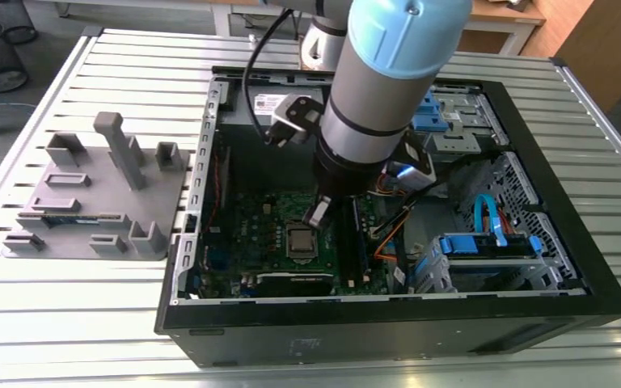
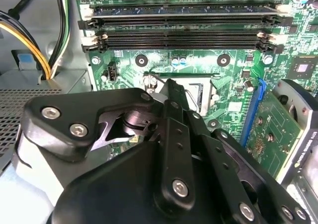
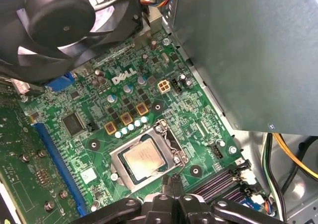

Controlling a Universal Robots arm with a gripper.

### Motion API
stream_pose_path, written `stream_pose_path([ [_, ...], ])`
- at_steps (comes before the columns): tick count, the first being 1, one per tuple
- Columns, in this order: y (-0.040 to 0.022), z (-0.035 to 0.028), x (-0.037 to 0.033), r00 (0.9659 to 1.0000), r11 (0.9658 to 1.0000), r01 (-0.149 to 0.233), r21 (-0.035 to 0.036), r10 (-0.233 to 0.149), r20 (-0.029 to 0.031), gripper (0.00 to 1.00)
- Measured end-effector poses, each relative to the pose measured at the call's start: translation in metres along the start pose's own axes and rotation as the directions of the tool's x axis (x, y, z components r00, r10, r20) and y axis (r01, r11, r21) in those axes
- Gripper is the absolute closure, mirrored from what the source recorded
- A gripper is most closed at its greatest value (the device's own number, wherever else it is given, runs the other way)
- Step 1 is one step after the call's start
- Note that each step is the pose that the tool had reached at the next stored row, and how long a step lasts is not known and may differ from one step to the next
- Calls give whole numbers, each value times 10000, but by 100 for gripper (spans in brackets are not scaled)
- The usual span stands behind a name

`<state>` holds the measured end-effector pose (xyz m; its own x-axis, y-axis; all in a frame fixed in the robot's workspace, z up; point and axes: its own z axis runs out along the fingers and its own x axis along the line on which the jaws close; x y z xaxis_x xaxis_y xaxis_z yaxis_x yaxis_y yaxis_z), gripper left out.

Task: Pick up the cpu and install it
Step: 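Install the first cpu locking lever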

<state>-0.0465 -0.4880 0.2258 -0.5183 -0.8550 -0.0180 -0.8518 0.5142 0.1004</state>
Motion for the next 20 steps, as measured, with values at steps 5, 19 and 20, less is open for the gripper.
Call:
stream_pose_path([
  [5,6,-36,1,10000,10000,-12,-2,12,12,89],
  [19,81,39,58,9998,9998,-176,57,176,70,89],
  [20,80,49,58,9998,9998,-191,58,191,72,89],
])
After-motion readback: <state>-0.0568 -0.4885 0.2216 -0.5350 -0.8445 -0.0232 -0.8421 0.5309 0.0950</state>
